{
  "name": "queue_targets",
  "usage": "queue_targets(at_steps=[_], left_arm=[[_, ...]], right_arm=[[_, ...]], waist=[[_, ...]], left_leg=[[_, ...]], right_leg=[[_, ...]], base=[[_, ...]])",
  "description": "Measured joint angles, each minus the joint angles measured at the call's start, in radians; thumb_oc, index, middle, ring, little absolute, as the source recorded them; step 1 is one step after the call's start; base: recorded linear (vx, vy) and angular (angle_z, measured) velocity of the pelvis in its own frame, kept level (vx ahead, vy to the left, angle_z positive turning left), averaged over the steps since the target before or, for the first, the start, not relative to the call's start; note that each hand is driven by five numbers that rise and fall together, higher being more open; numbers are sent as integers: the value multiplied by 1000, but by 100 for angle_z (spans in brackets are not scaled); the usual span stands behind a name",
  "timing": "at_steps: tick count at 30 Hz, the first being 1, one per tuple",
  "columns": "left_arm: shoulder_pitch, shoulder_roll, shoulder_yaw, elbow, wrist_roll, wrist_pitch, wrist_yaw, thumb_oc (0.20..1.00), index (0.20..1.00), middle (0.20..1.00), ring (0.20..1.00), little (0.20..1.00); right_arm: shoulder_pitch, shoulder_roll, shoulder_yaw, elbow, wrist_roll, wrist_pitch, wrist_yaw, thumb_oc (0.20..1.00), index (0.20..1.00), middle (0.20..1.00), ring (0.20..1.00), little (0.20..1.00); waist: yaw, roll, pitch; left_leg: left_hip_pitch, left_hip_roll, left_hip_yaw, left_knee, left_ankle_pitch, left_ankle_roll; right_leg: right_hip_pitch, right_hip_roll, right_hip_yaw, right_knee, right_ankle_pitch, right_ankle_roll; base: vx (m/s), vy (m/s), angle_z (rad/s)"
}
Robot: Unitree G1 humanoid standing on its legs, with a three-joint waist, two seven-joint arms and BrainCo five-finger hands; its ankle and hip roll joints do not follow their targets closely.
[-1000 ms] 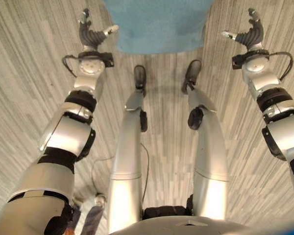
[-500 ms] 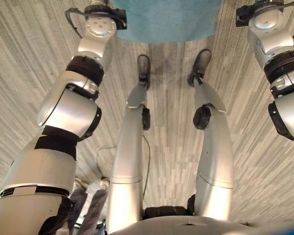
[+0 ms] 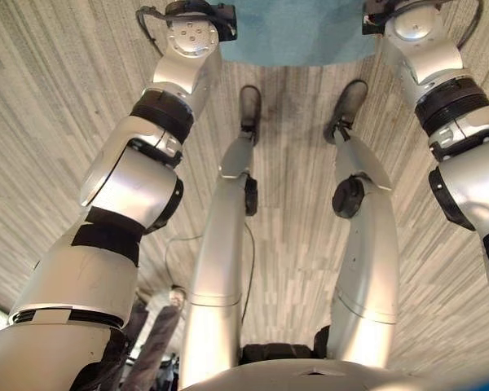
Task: Pick up all the scattered cushions and arrange them neatly on the sofa.
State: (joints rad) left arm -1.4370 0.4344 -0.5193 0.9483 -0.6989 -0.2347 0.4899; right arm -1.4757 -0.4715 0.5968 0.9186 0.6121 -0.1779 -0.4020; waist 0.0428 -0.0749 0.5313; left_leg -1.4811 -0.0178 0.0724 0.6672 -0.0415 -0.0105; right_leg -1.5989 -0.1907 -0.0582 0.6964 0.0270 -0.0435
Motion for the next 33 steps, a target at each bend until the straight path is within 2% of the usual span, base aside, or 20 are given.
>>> queue_targets(at_steps=[3,4,5,7,8,9,10,13,15,16,20,21,22,23,24,30,33], left_arm=[[53,29,32,-40,-15,-7,5,200,200,200,200,200],[106,35,64,-125,-26,-8,16,200,200,200,200,200],[175,47,97,-209,-26,-13,19,200,200,200,200,200],[278,42,131,-266,-26,-28,20,200,200,200,200,200],[341,28,142,-309,-25,-32,21,200,200,200,200,200],[430,16,149,-361,-20,-56,21,200,200,200,200,200],[482,19,154,-402,-15,-70,21,200,200,200,200,200],[585,0,185,-516,15,-78,21,200,200,200,200,200],[640,-12,201,-540,24,-76,18,200,200,200,200,200],[737,-31,236,-598,27,-76,13,200,200,200,200,200],[1013,-54,309,-759,94,-78,-52,200,200,200,200,200],[1135,-96,322,-792,103,-87,-72,200,200,200,200,200],[1166,-100,313,-795,103,-95,-81,200,200,200,200,200],[1181,-98,321,-799,103,-105,-95,200,200,200,200,200],[1186,-95,323,-800,103,-104,-101,200,200,200,200,200],[1331,-89,324,-844,114,-89,-164,200,200,200,200,200],[1389,-63,324,-859,180,-79,-187,200,200,200,200,200]], right_arm=[[44,-2,3,-81,-4,-7,0,200,200,200,200,200],[85,-8,-16,-146,-20,-6,0,200,200,200,200,200],[134,-16,-32,-204,-53,-6,1,200,200,200,200,200],[202,-16,-35,-230,-111,-5,5,200,200,200,200,200],[250,-15,-33,-261,-135,-4,7,200,200,200,200,200],[336,-10,-57,-313,-173,-11,8,200,200,200,200,200],[386,-19,-82,-354,-195,-15,8,200,200,200,200,200],[498,-42,-159,-458,-244,-16,22,200,200,200,200,200],[527,-42,-167,-469,-260,-13,29,200,200,200,200,200],[598,-31,-191,-531,-311,-12,45,200,200,200,200,200],[825,39,-274,-712,-370,-16,79,200,200,200,200,200],[955,61,-273,-759,-383,-24,96,200,200,200,200,200],[991,69,-272,-768,-387,-36,104,200,200,200,200,200],[1003,68,-279,-772,-390,-47,118,200,200,200,200,200],[1012,71,-279,-774,-391,-46,125,200,200,200,200,200],[1160,69,-272,-786,-378,-39,188,200,200,200,200,200],[1218,70,-274,-791,-374,-23,209,200,200,200,200,200]], waist=[[-2,0,0],[-3,0,0],[-4,0,0],[-7,-1,-1],[-12,-2,-28],[-21,0,-101],[-25,0,-125],[-28,0,-124],[-34,1,-121],[-39,2,-97],[-37,9,-77],[-28,20,-120],[-28,23,-166],[-23,30,-179],[-26,32,-179],[-25,53,-191],[-27,63,-227]], left_leg=[[18,3,0,-3,3,-4],[38,4,0,-13,6,-6],[72,5,-1,-43,17,-6],[163,4,-2,-106,37,-6],[187,4,-3,-131,40,-5],[175,2,-7,-142,40,-5],[178,1,-10,-142,39,-5],[230,0,-13,-144,36,-4],[280,0,-13,-148,31,-5],[378,0,-13,-164,25,-5],[656,8,-35,-261,28,-9],[786,14,-61,-332,27,-24],[792,17,-66,-347,24,-21],[822,19,-79,-371,25,-21],[871,19,-81,-399,37,-23],[1134,23,-85,-502,48,-14],[1237,18,-83,-547,43,0]], right_leg=[[15,3,0,-1,3,-5],[36,6,0,-10,3,-5],[72,8,-4,-40,11,-3],[163,13,-8,-102,30,4],[188,14,-10,-126,31,16],[179,15,-12,-137,32,23],[184,15,-13,-136,27,33],[241,15,-16,-144,22,40],[293,15,-16,-151,24,37],[387,15,-17,-159,17,37],[670,27,-50,-240,7,38],[812,40,-74,-323,2,52],[823,44,-81,-343,-3,57],[858,50,-86,-368,-2,70],[901,48,-92,-378,5,79],[1171,58,-120,-481,11,59],[1286,60,-120,-551,25,72]], base=[[0,0,0],[0,0,0],[-30,7,-2],[-36,9,-5],[-34,-2,-5],[-40,3,-2],[-39,4,1],[0,0,0],[8,-3,-2],[-68,-17,-3],[6,-32,3],[85,0,12],[101,-1,4],[108,19,4],[148,26,8],[114,73,5],[125,153,1]])
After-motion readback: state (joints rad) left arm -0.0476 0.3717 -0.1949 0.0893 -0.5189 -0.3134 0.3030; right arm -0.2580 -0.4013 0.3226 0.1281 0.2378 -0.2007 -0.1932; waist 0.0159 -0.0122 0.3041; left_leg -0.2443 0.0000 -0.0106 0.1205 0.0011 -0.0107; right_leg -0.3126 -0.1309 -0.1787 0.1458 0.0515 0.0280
